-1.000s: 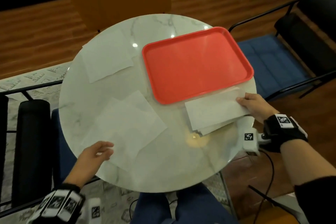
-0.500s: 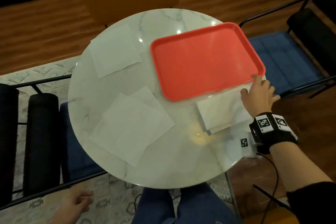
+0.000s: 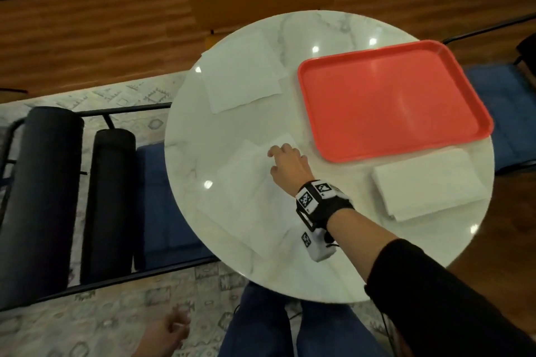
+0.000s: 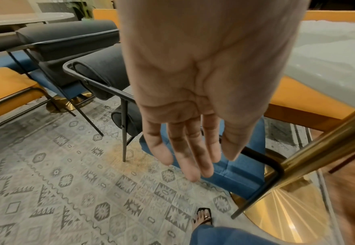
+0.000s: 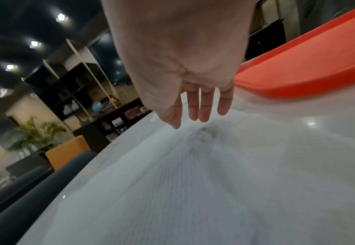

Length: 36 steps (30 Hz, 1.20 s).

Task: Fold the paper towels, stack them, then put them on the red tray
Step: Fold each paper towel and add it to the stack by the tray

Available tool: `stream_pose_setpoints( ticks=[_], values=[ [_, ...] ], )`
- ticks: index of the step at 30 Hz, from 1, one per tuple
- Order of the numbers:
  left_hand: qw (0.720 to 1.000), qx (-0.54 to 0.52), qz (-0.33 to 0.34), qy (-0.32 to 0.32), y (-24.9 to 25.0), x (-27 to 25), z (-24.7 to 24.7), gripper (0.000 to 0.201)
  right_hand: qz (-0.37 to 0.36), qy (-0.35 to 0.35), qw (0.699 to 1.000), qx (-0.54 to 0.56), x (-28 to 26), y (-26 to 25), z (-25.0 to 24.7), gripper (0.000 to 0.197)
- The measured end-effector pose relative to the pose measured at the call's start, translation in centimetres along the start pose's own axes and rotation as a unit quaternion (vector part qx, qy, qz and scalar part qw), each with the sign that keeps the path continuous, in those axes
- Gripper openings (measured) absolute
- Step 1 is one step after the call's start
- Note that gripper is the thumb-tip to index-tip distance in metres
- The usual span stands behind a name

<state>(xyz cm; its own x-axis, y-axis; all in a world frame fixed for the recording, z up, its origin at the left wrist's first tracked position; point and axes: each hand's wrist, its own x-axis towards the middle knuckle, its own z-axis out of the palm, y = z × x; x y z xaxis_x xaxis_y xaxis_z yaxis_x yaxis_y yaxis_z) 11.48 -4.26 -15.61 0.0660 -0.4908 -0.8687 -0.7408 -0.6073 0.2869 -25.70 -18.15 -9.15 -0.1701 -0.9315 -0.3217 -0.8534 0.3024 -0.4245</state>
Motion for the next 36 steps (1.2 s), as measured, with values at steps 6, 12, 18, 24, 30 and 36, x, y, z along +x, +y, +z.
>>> stream_pose_setpoints(
  ticks=[6, 12, 18, 24, 30, 36],
  values=[
    [0.999, 0.028, -0.028, 0.016, -3.1, 2.1, -0.8, 0.005, 0.057, 0.002, 0.993, -0.1, 1.9, -1.8, 2.4, 0.054],
    [0.999, 0.044, -0.014, 0.017, -2.8, 2.2, -1.4, 0.004, 0.134, -0.029, 0.989, -0.064, 3.2, -2.2, 1.4, 0.062],
    [0.998, 0.058, 0.013, 0.006, -1.3, 1.4, -2.8, 0.006, 0.141, -0.013, 0.99, -0.027, 3.2, -2.3, -0.1, 0.03],
    [0.982, 0.092, 0.161, 0.039, 5.3, -0.8, -6.6, 0.017, 0.094, -0.009, 0.995, 0.019, 1.4, -2.9, -2.8, 0.023],
    [0.946, -0.011, 0.318, 0.062, 16.9, -3.2, -8.8, 0.045, -0.007, -0.008, 0.994, 0.109, -2.6, -2.9, -6.7, 0.02],
    [0.933, -0.097, 0.346, -0.013, 24.9, -3.2, -7.9, 0.112, -0.073, -0.056, 0.932, 0.351, -6.6, -2.1, -10.0, 0.012]
  ],
)
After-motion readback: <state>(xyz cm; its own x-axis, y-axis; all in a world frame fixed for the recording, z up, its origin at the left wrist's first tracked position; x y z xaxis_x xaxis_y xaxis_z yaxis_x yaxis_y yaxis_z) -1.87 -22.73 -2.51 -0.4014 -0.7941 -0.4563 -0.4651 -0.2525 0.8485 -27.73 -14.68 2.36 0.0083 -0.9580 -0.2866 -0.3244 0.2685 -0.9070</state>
